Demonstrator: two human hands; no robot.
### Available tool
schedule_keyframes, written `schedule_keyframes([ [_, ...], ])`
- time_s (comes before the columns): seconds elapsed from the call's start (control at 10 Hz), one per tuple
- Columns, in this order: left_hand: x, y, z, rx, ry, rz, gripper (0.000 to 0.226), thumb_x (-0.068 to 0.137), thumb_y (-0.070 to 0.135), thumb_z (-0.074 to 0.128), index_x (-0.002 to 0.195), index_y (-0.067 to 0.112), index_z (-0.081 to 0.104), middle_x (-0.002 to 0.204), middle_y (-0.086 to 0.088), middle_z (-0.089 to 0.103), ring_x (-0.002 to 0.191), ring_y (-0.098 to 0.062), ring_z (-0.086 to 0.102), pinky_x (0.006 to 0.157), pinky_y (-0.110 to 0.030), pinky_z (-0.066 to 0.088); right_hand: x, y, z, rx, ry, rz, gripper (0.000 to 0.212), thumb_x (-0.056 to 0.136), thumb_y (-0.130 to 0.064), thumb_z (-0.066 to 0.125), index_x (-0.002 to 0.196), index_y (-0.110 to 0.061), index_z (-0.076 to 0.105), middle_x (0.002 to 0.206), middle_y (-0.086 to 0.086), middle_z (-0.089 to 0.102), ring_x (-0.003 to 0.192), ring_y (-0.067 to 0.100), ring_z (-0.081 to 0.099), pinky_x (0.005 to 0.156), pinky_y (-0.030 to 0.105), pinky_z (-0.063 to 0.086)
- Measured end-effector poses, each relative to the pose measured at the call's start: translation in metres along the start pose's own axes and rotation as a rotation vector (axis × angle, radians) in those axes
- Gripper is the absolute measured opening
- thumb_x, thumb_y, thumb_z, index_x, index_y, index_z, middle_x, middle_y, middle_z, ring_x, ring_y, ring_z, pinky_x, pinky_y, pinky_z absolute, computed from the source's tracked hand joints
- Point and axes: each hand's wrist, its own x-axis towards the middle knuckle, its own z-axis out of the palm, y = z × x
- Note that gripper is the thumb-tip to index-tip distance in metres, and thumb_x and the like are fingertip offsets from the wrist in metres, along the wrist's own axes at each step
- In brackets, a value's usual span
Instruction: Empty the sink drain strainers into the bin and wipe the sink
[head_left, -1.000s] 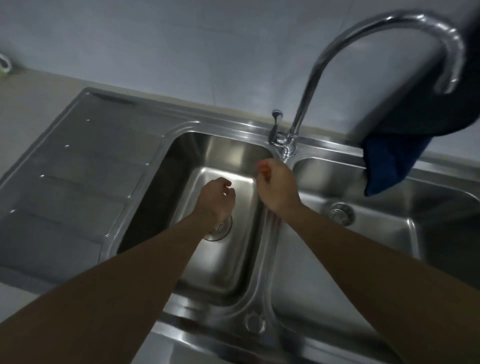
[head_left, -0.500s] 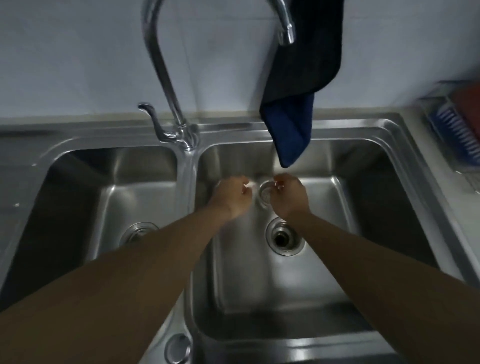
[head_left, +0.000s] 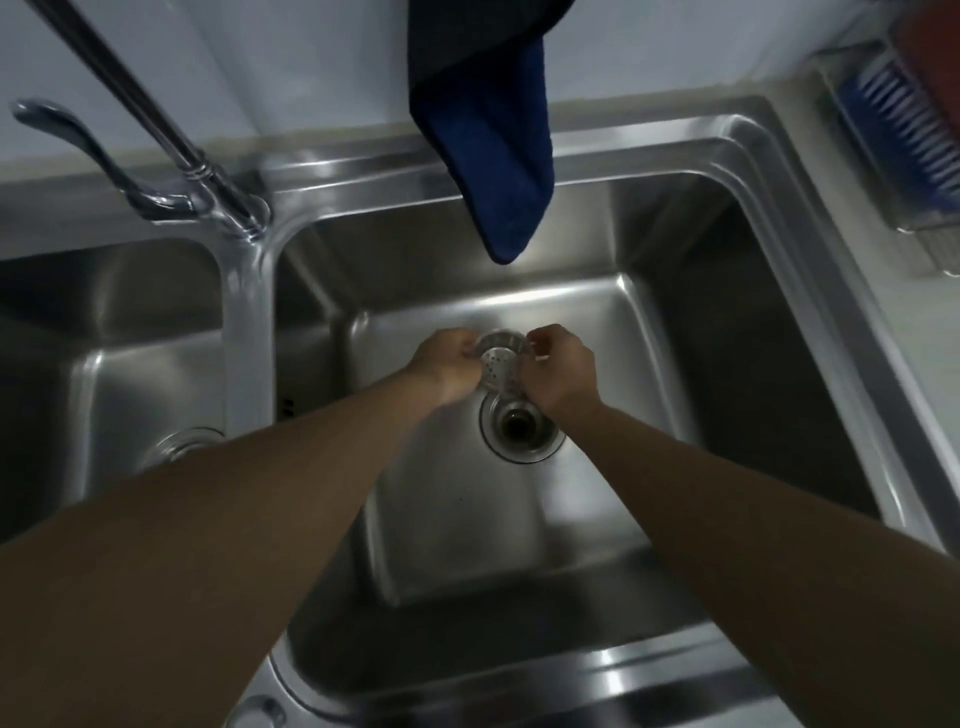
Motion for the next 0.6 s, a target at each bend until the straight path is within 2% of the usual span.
schedule_keyframes([
  [0.2, -0.027, -0.013, 0.037, 0.022, -0.073, -0.007, 0.023, 0.088, 0.009, 0.057, 0.102, 0.015, 0.074, 0.107, -0.007, 0.074, 0.102, -0.024, 0.067, 0.091, -0.033, 0.054, -0.033, 0.037, -0.018, -0.085, -0.057, 0.038, 0.025, 0.084, -0.016, 0.068, 0.109, -0.014, 0.066, 0.101, 0.005, 0.070, 0.089, 0.020, 0.063, 0.072, 0.022, 0.044],
  [0.5, -0.041, -0.019, 0.049, 0.053, -0.123, -0.032, 0.032, 0.085, 0.010, 0.058, 0.116, 0.012, 0.068, 0.119, -0.011, 0.070, 0.114, -0.029, 0.064, 0.100, -0.039, 0.050, -0.047, 0.043, -0.019, -0.232, -0.194, -0.041, 0.031, 0.090, -0.019, 0.061, 0.120, -0.013, 0.064, 0.114, 0.008, 0.070, 0.108, 0.030, 0.062, 0.081, 0.024, 0.042],
  [0.6, -0.051, -0.013, 0.041, 0.085, -0.084, -0.037, 0.035, 0.089, 0.015, 0.058, 0.124, 0.013, 0.064, 0.127, -0.009, 0.066, 0.120, -0.028, 0.060, 0.101, -0.031, 0.047, -0.055, 0.034, -0.029, -0.221, -0.207, -0.045, 0.036, 0.092, -0.018, 0.058, 0.128, -0.013, 0.061, 0.123, 0.009, 0.067, 0.115, 0.030, 0.061, 0.087, 0.025, 0.044],
])
